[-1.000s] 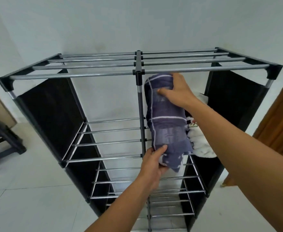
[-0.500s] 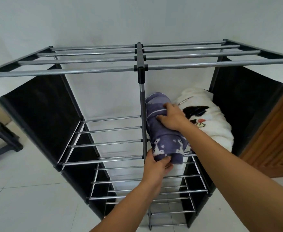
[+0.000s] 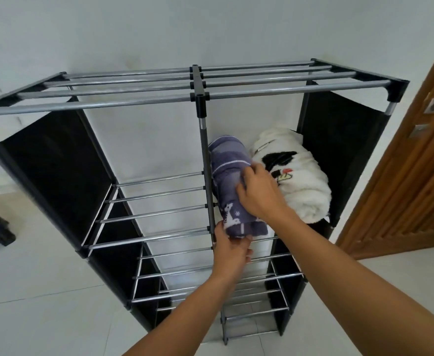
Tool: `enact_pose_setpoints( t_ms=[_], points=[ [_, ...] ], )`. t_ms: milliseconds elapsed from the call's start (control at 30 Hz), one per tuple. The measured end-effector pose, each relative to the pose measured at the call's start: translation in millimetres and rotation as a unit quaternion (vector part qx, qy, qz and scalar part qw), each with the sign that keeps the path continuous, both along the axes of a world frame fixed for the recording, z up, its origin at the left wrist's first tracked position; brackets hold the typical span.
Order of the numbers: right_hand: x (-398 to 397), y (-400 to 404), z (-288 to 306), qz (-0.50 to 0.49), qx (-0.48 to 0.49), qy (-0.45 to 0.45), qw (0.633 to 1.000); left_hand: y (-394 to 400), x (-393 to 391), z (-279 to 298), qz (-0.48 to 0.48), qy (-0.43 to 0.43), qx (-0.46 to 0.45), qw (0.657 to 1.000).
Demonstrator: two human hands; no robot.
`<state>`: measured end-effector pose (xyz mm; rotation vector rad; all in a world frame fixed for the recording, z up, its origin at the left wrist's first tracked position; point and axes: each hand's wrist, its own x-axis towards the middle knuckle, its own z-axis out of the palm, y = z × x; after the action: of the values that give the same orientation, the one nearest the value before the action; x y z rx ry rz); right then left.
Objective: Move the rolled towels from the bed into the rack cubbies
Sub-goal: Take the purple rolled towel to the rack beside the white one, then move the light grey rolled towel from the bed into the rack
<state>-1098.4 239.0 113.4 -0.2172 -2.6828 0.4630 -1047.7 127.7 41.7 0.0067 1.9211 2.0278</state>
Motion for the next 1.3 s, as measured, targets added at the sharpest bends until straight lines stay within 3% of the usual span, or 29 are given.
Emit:
enact_pose_setpoints(
  t_ms=[100,200,333,400,467,600,767,867,1067,1200,1300],
  points=[
    [44,5,-2,0.043,-0.057,0.041,0.997,-2,20,-12,0.007,0.009,-0.055,0.998],
    [113,19,-28,0.047,-0.129,0.052,0.989,2,52,-25,-0.069,-0.050,-0.106,0.991],
    [236,53,-89,-0.099,-0.244,-0.039,0.964,25,111,-43,-0.259,-0.082,-0.184,0.945],
    [311,66,-120,-0.207,-0.295,-0.104,0.927,45,145,-49,-0.349,-0.070,-0.222,0.908],
    [391,70,-143,-0.303,-0.345,-0.107,0.882,68,184,-52,-0.430,-0.041,-0.256,0.865],
    [531,52,-156,-0.500,-0.397,0.008,0.769,113,278,-43,-0.606,0.031,-0.264,0.750],
    [678,-47,-157,-0.673,-0.414,0.177,0.587,131,425,-34,-0.753,0.045,-0.222,0.618],
    [751,-136,-169,-0.736,-0.428,0.217,0.478,107,524,-41,-0.818,0.039,-0.205,0.536],
    [867,-317,-165,-0.824,-0.398,0.324,0.241,3,696,-53,-0.925,0.045,-0.211,0.313],
    [924,-393,-170,-0.839,-0.353,0.396,0.123,-56,792,-55,-0.943,0.017,-0.217,0.252],
    [972,-412,-179,-0.837,-0.343,0.420,0.082,-79,860,-65,-0.935,-0.003,-0.243,0.259]
  ],
)
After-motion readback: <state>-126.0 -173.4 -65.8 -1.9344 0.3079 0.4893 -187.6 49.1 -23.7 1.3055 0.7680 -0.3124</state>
